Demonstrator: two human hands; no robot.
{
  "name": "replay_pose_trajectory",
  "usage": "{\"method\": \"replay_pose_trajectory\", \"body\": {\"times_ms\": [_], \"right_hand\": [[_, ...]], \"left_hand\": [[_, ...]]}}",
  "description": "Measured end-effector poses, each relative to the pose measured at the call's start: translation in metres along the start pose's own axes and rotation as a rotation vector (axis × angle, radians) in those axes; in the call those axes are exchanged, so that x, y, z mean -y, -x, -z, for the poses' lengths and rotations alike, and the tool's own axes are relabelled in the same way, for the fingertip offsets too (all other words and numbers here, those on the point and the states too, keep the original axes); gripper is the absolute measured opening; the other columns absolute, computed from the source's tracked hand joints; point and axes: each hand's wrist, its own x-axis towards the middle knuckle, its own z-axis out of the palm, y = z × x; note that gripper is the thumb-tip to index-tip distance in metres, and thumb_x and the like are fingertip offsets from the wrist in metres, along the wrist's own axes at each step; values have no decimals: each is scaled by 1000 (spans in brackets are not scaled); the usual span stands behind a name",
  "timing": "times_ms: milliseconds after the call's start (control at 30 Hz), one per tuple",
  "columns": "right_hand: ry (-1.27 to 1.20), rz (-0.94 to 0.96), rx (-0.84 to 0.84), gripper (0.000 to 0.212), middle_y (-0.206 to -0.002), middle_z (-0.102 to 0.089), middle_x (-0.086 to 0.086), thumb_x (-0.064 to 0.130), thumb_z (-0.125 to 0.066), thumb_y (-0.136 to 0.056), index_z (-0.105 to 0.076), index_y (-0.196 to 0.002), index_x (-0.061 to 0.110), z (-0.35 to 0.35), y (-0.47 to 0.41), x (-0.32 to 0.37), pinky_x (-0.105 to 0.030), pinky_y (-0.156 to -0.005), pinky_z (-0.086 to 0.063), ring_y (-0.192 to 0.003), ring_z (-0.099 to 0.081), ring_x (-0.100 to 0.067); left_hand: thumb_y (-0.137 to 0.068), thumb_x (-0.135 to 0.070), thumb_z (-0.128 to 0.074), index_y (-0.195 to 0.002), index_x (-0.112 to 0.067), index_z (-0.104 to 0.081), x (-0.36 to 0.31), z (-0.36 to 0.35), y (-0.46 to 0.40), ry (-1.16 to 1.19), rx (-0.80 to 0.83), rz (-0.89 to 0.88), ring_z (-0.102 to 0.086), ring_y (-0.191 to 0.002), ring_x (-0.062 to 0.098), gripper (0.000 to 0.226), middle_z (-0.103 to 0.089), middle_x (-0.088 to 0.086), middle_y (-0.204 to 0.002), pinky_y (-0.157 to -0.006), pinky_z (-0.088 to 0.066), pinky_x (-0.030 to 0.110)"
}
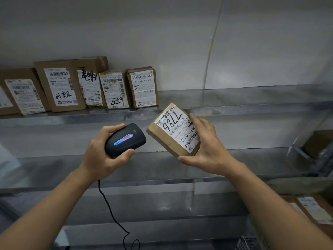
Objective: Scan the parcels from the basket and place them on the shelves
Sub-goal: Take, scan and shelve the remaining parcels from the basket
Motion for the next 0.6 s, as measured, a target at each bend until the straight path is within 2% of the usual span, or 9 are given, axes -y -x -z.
{"method": "replay_pose_trajectory", "body": {"times_ms": [100, 267, 333, 433, 533, 600], "right_hand": [[-15, -8, -76, 127, -153, -26, 11, 48, -91, -66, -12, -162, 22, 5, -3, 8, -32, -117, -27, -140, -25, -11], [-49, -27, -231, 126, -152, -28, 8, 45, -93, -66, -14, -161, 22, 17, -17, 23, -35, -117, -31, -139, -27, -9], [-67, -39, -300, 125, -151, -29, 8, 46, -92, -65, -16, -161, 23, 19, -27, 26, -39, -118, -33, -139, -28, -11], [-103, -95, -400, 126, -152, -29, 3, 47, -93, -64, -17, -160, 19, 20, -43, 29, -41, -121, -30, -142, -26, -14], [-128, -136, -501, 123, -153, -31, 0, 43, -94, -64, -20, -160, 16, 19, -62, 30, -33, -119, -25, -142, -25, -16], [-146, -148, -566, 121, -153, -33, -1, 43, -93, -64, -24, -158, 15, 19, -76, 29, -32, -118, -24, -142, -26, -17]], "left_hand": [[-68, -52, -76, -132, -25, -54, -1, -1, 5, 19, -18, 21, -65, -101, -11, 73, -61, -42, -118, -81, -49, 6], [-68, -54, -75, -127, -43, -51, -10, -7, 1, 41, -55, 39, -65, -99, -9, 65, -61, -42, -115, -80, -50, 8], [-68, -54, -75, -126, -45, -51, -14, -12, -3, 52, -81, 47, -66, -97, -6, 64, -62, -40, -114, -76, -51, 10], [-68, -55, -75, -129, -38, -53, -19, -23, -12, 93, -121, 65, -67, -100, -5, 67, -63, -37, -114, -76, -52, 10], [-68, -56, -75, -131, -30, -55, -23, -35, -21, 136, -154, 87, -66, -101, -5, 71, -63, -37, -114, -79, -51, 10], [-68, -55, -75, -131, -28, -55, -27, -42, -26, 148, -161, 93, -66, -101, -7, 71, -62, -40, -113, -79, -51, 9]]}}
